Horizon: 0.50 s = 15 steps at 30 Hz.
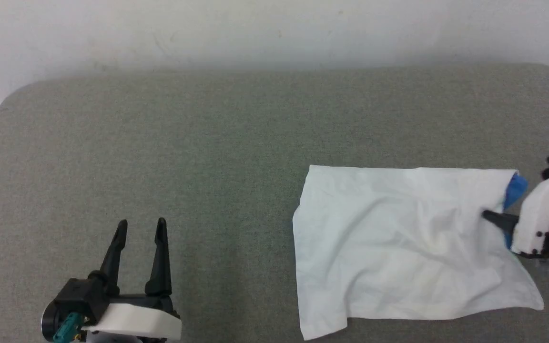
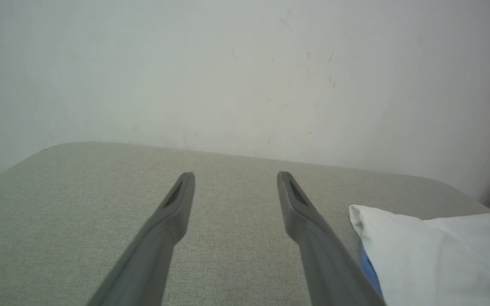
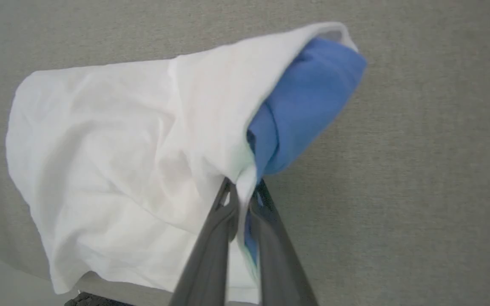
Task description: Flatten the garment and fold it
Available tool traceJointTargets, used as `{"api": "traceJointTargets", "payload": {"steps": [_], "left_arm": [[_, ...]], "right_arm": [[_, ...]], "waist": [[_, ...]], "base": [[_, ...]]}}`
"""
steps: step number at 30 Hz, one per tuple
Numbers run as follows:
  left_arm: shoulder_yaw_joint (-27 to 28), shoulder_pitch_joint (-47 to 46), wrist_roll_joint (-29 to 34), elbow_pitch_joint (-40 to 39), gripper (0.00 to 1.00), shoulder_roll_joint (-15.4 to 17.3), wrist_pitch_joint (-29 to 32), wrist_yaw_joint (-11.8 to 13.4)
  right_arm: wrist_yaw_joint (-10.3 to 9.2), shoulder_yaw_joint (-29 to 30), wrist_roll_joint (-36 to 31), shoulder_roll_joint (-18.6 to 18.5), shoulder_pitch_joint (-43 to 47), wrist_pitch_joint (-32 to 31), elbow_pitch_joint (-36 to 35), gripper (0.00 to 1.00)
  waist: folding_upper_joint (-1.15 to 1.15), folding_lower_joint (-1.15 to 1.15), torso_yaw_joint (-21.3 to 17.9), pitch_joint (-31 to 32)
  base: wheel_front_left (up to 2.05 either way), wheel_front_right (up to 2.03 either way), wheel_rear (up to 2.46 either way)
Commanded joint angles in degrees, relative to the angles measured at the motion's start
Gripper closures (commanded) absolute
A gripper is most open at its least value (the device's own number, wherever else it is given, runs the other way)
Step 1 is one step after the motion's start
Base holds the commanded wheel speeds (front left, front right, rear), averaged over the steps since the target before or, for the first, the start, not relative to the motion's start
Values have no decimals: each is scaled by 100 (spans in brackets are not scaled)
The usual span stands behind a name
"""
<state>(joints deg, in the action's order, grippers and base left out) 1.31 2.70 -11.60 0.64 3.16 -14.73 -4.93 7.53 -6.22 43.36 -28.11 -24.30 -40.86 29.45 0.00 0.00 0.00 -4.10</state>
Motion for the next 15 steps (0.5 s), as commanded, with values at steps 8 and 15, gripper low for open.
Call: {"api": "traceJointTargets", "payload": {"steps": [8, 15], "left_arm": [[-77, 54, -31, 59, 0, -25, -27, 15], [-153, -79, -29, 59, 0, -27, -27, -4]], "right_arm": [[-4, -416, 998, 1012, 249, -1008, -1219, 100], [-4, -872, 1011, 1648, 109, -953, -1347, 100]], "waist": [[0, 0, 11, 181], [0, 0, 199, 40]], "base": [[0, 0, 0], [0, 0, 0]]}}
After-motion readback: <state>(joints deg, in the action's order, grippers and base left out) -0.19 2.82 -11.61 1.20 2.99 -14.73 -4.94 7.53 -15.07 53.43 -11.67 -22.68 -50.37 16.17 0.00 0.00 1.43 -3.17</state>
